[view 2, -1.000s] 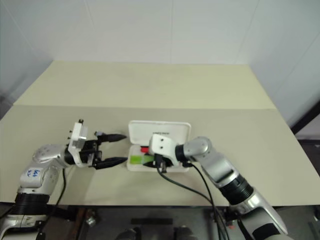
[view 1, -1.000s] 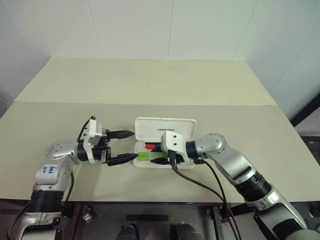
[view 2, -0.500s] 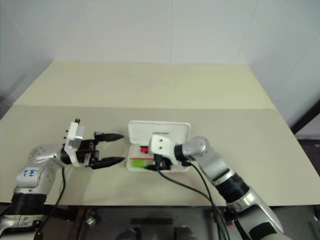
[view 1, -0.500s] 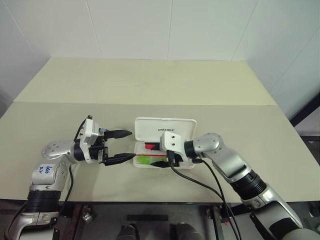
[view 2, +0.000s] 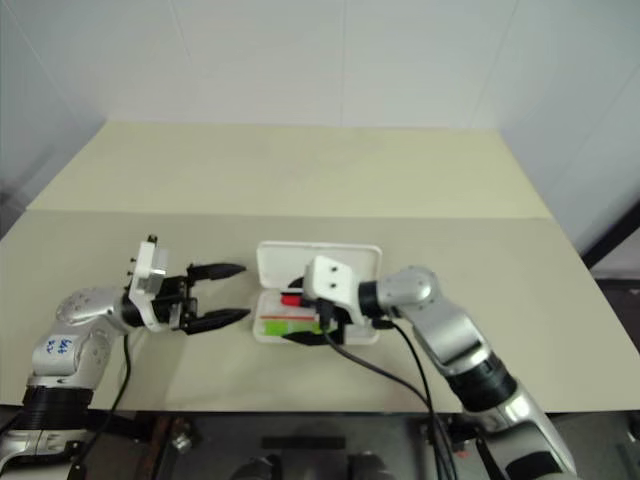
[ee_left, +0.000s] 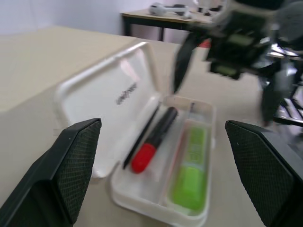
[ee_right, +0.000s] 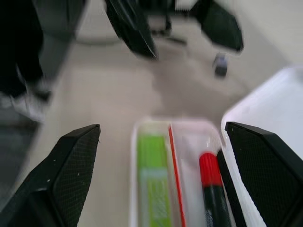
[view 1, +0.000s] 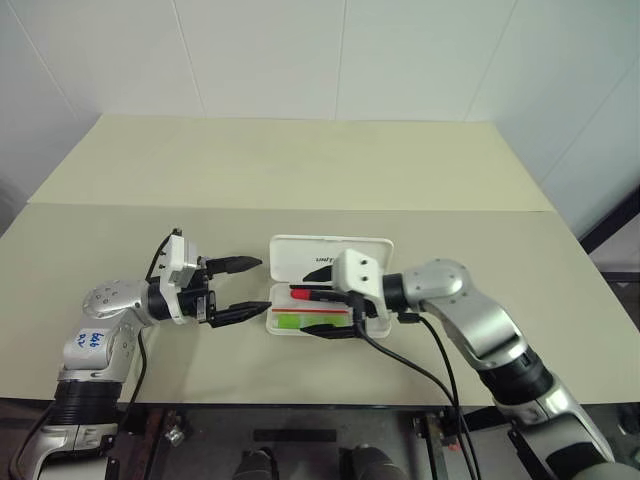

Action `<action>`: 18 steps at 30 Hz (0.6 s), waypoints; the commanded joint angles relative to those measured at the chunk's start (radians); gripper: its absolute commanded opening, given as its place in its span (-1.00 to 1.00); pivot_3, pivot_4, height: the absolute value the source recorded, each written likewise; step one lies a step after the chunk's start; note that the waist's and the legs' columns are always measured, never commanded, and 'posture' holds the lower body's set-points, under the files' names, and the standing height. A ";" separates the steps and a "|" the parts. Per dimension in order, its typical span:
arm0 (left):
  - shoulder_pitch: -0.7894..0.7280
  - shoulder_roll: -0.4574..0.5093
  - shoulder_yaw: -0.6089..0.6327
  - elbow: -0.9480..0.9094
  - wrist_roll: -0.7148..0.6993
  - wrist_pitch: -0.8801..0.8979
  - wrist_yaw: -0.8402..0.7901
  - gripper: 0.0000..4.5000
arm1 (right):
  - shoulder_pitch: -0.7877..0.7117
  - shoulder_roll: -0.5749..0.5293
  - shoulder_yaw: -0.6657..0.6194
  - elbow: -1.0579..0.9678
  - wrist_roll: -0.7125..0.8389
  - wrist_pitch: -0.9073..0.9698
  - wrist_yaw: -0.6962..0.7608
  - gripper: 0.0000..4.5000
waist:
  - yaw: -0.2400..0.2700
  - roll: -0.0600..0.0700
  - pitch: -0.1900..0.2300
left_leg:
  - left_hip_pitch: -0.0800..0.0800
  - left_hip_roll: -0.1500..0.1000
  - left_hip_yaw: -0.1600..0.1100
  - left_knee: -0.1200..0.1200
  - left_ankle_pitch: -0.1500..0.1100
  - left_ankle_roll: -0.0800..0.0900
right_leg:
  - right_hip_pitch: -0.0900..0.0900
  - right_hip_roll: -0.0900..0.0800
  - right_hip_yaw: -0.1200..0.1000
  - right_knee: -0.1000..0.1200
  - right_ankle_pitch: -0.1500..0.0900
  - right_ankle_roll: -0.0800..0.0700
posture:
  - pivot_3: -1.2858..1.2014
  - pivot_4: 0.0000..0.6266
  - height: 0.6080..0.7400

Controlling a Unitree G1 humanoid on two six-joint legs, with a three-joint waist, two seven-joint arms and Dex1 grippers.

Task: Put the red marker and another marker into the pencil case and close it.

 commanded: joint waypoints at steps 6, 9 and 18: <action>0.064 0.017 0.075 -0.105 0.024 -0.010 0.174 1.00 | 0.128 -0.079 -0.149 -0.091 0.116 -0.023 -0.012 0.99 | -0.003 0.000 0.000 | 0.000 0.000 0.000 0.001 0.000 0.000 | 0.000 0.000 0.000 0.000 0.000 0.000 | 0.03 -0.52 1.00; 0.093 0.039 0.095 -0.133 0.058 0.027 0.269 1.00 | 0.160 -0.106 -0.184 -0.084 0.113 -0.032 -0.033 0.99 | -0.002 0.000 0.000 | 0.000 0.000 0.000 0.000 0.000 0.000 | 0.000 0.000 0.000 0.000 0.000 0.000 | 0.03 -0.52 1.00; 0.103 0.103 0.096 -0.108 0.076 -0.005 0.239 1.00 | 0.177 -0.123 -0.204 -0.062 0.113 -0.039 -0.077 0.99 | -0.007 -0.001 0.000 | 0.000 0.000 0.001 0.000 0.000 0.000 | 0.000 0.000 0.001 0.000 0.000 0.000 | 0.03 -0.52 1.00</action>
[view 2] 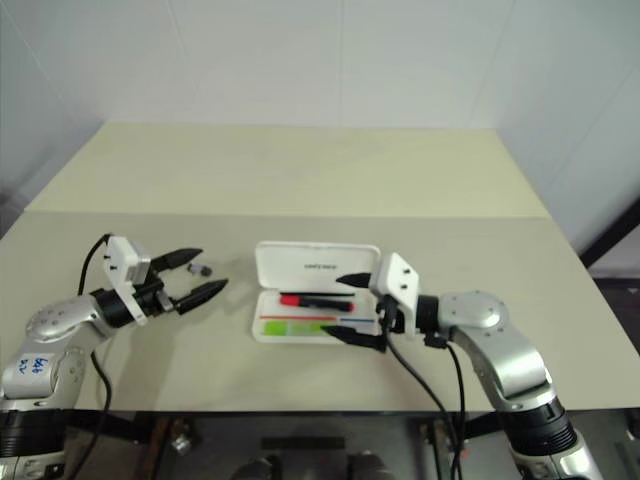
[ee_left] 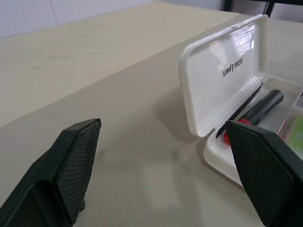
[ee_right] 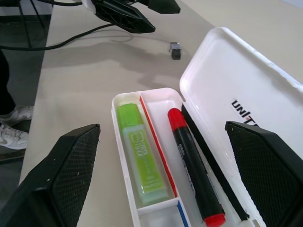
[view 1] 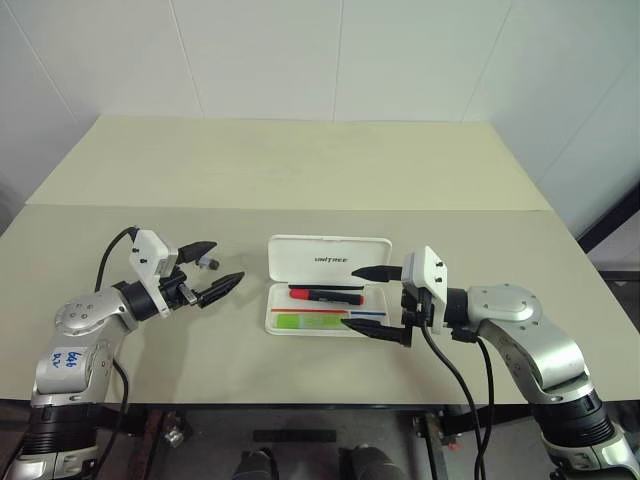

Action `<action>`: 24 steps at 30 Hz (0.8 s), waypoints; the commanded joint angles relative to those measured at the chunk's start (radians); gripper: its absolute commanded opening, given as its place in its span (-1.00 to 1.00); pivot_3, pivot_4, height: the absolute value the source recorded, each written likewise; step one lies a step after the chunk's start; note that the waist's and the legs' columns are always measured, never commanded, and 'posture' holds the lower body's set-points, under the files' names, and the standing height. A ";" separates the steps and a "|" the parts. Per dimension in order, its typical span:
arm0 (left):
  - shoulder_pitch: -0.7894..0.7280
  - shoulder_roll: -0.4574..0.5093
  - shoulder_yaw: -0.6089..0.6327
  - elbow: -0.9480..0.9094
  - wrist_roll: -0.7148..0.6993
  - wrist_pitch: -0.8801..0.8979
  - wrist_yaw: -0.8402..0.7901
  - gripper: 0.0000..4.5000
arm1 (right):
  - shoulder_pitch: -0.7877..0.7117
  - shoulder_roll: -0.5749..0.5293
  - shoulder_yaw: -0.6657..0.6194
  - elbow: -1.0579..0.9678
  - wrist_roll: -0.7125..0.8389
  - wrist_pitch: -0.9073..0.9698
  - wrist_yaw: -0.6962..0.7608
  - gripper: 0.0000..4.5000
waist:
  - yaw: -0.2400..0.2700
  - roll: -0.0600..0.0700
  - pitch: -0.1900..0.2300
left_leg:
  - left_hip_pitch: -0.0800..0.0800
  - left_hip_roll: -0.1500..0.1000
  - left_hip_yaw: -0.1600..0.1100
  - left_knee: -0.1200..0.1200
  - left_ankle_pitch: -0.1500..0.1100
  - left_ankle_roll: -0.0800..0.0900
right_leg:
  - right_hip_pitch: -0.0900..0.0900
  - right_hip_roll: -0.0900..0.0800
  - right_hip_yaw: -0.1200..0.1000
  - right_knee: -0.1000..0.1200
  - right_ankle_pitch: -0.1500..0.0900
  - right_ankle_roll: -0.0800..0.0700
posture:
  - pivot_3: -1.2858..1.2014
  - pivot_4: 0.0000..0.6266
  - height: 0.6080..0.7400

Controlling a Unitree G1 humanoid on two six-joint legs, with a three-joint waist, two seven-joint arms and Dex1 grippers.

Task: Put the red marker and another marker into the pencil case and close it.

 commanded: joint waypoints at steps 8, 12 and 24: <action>-0.150 0.223 -0.048 0.281 0.104 -0.144 -0.240 1.00 | -0.018 -0.008 -0.025 0.026 0.003 -0.051 -0.014 0.99 | -0.012 0.000 0.000 | 0.000 0.000 0.001 -0.002 0.000 0.000 | -0.001 0.000 0.000 -0.001 -0.001 -0.002 | 0.03 -0.52 1.00; -0.207 0.231 -0.073 0.379 0.178 -0.180 -0.192 1.00 | -0.013 -0.011 -0.030 0.024 0.002 -0.057 -0.025 0.99 | -0.012 0.000 0.000 | 0.000 0.000 0.002 -0.005 0.000 0.000 | -0.001 -0.001 0.000 -0.002 -0.001 -0.002 | 0.03 -0.52 1.00; -0.139 0.127 -0.039 0.274 0.219 -0.009 0.102 1.00 | 0.009 -0.029 -0.032 0.008 0.009 -0.056 -0.043 0.99 | -0.012 0.000 0.000 | -0.005 0.001 0.002 -0.001 0.000 -0.001 | -0.008 0.001 0.000 0.005 -0.002 -0.002 | 0.03 -0.52 1.00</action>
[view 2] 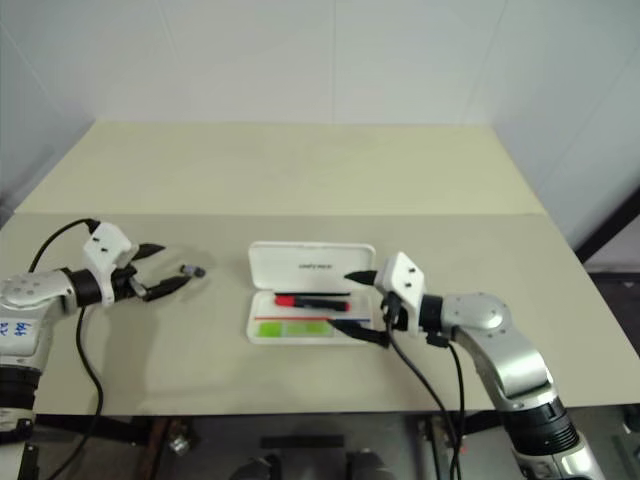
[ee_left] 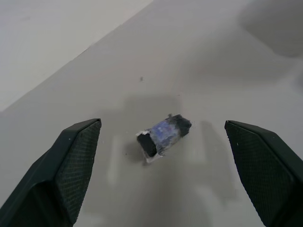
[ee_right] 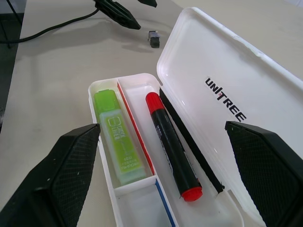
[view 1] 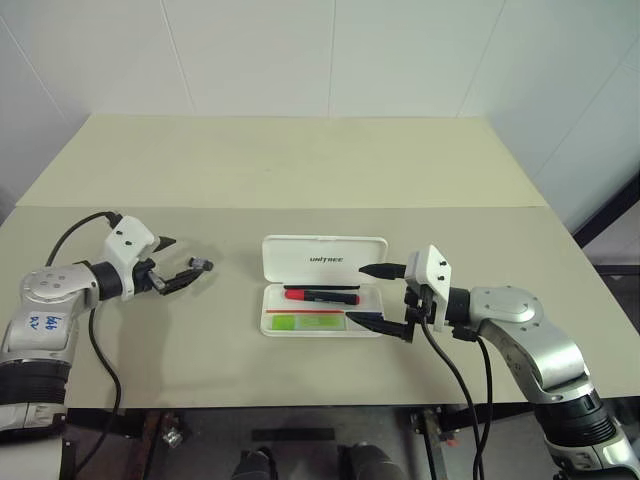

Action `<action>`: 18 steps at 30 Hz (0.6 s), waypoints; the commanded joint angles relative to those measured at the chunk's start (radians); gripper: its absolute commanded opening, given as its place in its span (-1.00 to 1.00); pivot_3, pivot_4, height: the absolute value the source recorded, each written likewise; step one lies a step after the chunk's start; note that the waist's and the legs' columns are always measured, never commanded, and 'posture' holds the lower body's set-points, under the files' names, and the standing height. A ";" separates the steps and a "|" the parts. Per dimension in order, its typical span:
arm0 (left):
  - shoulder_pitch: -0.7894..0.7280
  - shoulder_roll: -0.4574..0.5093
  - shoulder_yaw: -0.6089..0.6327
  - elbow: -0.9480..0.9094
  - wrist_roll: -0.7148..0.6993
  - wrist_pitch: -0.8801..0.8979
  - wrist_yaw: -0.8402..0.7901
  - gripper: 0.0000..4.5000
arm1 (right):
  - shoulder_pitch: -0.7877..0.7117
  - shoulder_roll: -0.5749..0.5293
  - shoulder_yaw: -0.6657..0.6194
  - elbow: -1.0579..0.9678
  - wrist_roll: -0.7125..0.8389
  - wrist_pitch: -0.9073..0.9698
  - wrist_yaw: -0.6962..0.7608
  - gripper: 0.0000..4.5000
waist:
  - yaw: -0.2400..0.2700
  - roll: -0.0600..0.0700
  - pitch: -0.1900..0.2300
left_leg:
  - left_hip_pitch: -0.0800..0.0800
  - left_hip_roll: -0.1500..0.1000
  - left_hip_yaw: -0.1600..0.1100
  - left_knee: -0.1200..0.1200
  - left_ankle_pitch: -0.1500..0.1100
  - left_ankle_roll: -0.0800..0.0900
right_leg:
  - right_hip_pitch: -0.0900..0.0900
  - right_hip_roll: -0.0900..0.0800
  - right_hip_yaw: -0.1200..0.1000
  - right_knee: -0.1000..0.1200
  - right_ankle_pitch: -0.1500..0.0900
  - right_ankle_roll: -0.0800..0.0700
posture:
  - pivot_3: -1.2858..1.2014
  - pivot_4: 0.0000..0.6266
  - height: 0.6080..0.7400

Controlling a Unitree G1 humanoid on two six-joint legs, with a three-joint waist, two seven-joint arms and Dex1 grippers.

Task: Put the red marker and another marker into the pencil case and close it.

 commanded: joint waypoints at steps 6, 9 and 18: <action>0.075 -0.047 0.060 -0.116 -0.009 0.098 0.150 1.00 | -0.016 -0.010 -0.021 -0.019 0.009 -0.021 0.000 0.99 | 0.000 0.000 0.000 | 0.000 0.000 0.000 0.002 0.000 0.000 | 0.000 0.000 0.000 0.002 0.000 0.001 | 0.03 -0.52 1.00; 0.064 -0.070 0.068 -0.099 0.002 0.100 0.203 1.00 | -0.021 -0.006 -0.015 -0.015 0.008 -0.023 0.003 0.99 | 0.001 0.000 0.000 | 0.000 0.000 -0.001 0.003 0.000 0.000 | 0.001 0.000 0.000 0.002 0.001 0.001 | 0.03 -0.52 1.00; 0.061 -0.136 0.054 -0.140 -0.059 0.121 0.176 1.00 | -0.023 -0.006 -0.012 -0.014 0.007 -0.025 0.003 0.99 | 0.001 0.000 0.000 | 0.000 -0.001 0.000 0.003 0.000 0.000 | 0.001 0.000 0.000 0.002 0.001 0.002 | 0.03 -0.52 1.00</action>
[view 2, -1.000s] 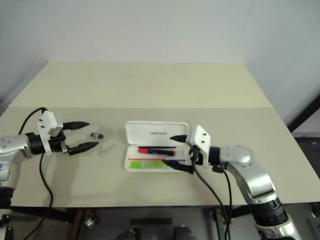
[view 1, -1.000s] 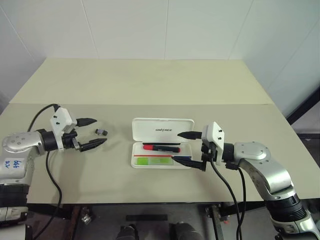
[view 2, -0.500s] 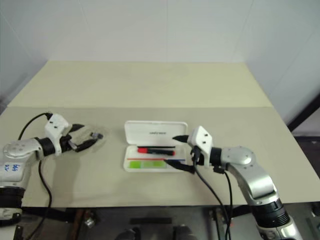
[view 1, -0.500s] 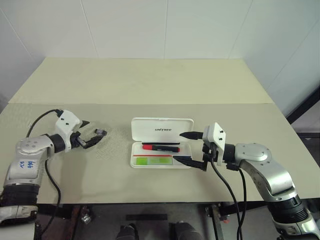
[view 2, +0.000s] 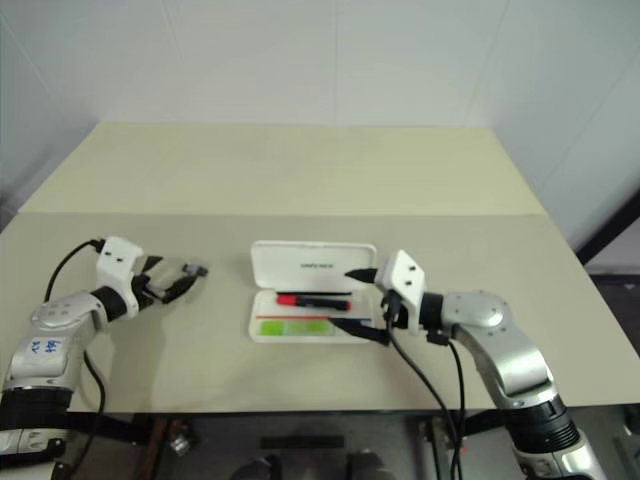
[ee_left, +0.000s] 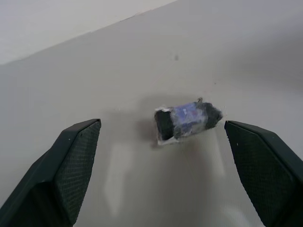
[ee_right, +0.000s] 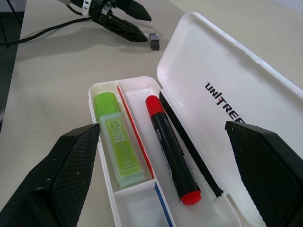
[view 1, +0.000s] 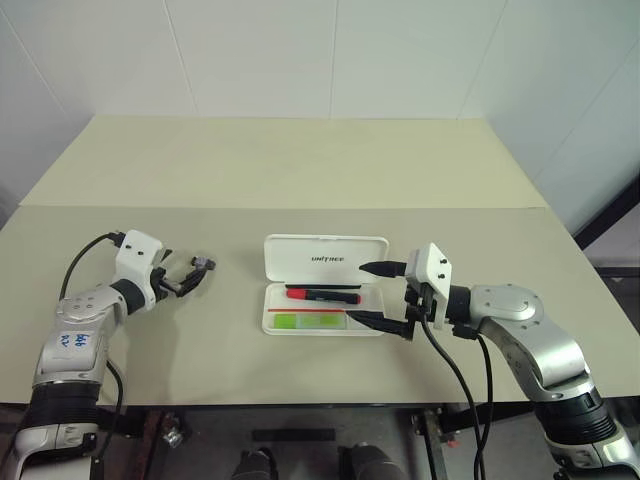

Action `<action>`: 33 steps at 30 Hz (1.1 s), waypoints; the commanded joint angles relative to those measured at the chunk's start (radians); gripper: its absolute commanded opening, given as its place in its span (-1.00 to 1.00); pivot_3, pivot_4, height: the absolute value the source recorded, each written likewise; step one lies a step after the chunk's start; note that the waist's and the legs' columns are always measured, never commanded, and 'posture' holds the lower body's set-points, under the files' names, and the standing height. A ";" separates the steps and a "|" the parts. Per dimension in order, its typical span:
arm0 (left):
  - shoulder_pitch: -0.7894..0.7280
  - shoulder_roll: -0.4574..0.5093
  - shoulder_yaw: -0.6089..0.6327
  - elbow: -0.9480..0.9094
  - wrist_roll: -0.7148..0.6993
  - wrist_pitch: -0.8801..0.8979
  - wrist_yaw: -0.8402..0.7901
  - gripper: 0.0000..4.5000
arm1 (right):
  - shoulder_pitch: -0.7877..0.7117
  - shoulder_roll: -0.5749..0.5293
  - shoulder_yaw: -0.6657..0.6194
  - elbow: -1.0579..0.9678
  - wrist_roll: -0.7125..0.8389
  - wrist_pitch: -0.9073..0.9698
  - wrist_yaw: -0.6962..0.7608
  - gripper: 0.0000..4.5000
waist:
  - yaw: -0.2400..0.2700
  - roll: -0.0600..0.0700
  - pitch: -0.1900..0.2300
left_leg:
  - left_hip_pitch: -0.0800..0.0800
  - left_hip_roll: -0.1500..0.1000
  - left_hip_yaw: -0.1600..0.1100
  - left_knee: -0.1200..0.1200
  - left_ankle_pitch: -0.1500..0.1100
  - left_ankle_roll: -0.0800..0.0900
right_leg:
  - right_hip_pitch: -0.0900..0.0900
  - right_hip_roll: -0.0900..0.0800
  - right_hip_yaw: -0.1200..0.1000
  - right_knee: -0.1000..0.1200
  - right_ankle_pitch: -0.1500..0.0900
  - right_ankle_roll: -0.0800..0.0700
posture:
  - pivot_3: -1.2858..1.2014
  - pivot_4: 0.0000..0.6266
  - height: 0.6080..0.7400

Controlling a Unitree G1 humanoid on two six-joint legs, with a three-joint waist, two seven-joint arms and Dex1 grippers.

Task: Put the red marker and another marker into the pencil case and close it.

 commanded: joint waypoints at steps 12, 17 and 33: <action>-0.273 0.169 -0.166 0.346 0.112 -0.259 -0.373 1.00 | -0.030 0.005 -0.004 -0.012 0.005 -0.020 0.001 0.99 | 0.005 0.000 0.000 | 0.000 0.000 0.000 0.000 0.000 0.000 | 0.000 0.000 0.000 0.000 0.000 0.000 | 0.03 -0.52 1.00; -0.487 0.157 -0.266 0.591 0.218 -0.363 -0.444 1.00 | -0.036 0.005 0.000 -0.004 0.003 -0.021 0.001 0.99 | 0.012 0.000 0.000 | -0.001 -0.001 0.000 0.000 0.000 0.000 | -0.001 0.001 0.000 -0.001 0.000 0.000 | 0.03 -0.52 1.00; -0.888 0.127 -0.486 1.008 0.475 -0.423 -0.698 1.00 | -0.035 0.007 -0.005 -0.008 -0.001 -0.021 -0.015 0.99 | 0.027 0.000 0.000 | -0.009 -0.001 -0.001 0.002 0.000 0.000 | -0.006 0.001 -0.002 -0.001 0.000 0.000 | 0.03 -0.52 1.00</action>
